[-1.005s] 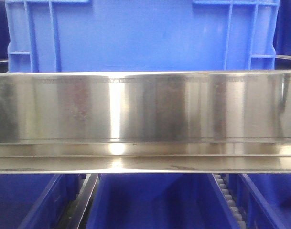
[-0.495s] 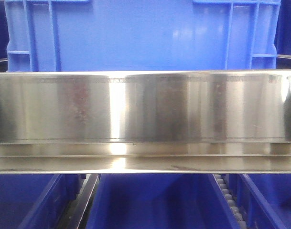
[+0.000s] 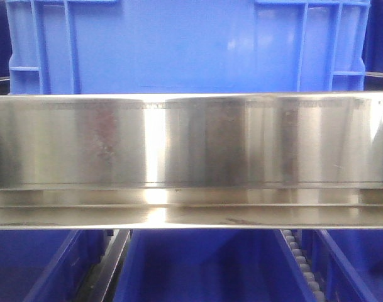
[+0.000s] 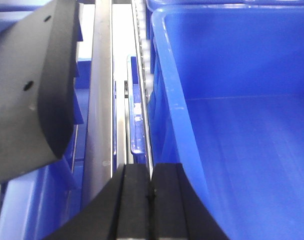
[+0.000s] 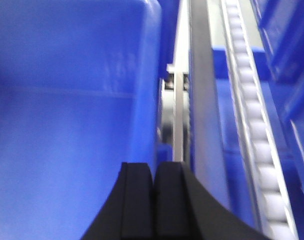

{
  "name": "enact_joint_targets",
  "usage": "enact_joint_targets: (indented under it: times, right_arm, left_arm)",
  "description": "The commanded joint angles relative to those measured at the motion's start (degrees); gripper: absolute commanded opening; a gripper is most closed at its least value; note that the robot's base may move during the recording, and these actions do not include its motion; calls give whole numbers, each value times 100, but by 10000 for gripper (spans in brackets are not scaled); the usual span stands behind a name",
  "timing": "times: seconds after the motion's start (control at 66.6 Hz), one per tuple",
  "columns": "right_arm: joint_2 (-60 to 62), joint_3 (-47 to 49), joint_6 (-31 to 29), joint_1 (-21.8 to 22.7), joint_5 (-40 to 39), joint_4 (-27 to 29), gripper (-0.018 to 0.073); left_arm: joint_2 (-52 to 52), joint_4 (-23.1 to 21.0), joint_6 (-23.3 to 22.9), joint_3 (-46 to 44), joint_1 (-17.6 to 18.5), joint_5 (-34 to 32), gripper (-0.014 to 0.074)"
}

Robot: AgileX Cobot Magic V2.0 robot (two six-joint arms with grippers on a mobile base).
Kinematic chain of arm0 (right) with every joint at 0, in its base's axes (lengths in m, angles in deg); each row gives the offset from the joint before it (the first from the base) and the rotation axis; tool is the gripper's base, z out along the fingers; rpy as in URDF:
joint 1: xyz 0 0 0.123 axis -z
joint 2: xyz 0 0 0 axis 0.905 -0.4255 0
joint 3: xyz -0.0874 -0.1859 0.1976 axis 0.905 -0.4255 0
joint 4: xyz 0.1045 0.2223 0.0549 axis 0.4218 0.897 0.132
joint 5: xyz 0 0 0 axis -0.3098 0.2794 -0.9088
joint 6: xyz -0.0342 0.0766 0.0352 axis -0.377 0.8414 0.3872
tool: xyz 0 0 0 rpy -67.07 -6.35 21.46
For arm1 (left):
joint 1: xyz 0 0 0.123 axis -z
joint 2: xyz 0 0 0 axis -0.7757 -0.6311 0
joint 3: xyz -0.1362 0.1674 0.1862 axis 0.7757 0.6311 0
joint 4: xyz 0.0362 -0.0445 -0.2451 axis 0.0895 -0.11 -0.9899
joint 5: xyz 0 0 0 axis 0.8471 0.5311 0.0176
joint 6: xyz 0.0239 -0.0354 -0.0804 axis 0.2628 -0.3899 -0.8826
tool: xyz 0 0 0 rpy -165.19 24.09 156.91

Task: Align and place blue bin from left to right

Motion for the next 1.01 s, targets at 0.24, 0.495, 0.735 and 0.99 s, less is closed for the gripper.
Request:
enact_joint_targets:
  times: [0.24, 0.495, 0.735, 0.99]
  right_arm:
    - [-81, 96, 74, -5, 139, -100, -76]
    - [-153, 96, 74, -5, 255, -100, 292]
    - [-277, 96, 74, -5, 179, -90, 307]
    - [-451, 96, 74, -5, 117, -75, 307]
  left_arm:
    - [7, 6, -43, -54, 40, -53, -111]
    - [7, 6, -43, -54, 40, -7, -111]
    - [7, 6, -43, -54, 40, 72, -111]
    - [7, -5, -43, -54, 40, 95, -111]
